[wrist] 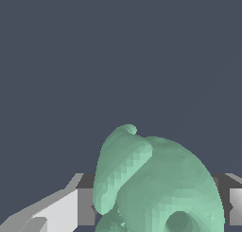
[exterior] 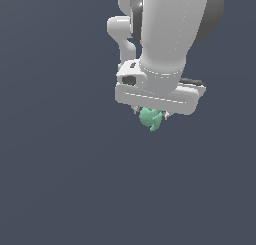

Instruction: Pick up the object and move it to a goal position.

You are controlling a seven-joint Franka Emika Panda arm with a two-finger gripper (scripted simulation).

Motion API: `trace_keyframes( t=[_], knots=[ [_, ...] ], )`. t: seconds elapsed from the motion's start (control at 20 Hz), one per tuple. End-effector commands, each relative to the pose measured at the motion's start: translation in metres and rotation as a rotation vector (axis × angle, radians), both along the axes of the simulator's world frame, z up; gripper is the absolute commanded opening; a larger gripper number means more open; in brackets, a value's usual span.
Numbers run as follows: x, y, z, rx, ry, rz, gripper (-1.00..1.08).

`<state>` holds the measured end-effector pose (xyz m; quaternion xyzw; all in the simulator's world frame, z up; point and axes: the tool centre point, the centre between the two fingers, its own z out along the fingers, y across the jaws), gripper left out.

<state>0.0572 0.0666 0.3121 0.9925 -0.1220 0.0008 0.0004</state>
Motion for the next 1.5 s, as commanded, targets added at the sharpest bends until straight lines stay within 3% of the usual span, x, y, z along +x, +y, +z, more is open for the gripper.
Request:
trace_keyframes(
  t=[0.0, 0.7, 1.45],
  knots=[
    [0.005, 0.006, 0.018, 0.0, 0.001, -0.001, -1.0],
    [0.029, 0.033, 0.089, 0.001, 0.001, 0.0, -1.0],
    [0.038, 0.041, 0.111, 0.001, 0.002, 0.0, -1.0]
  ],
)
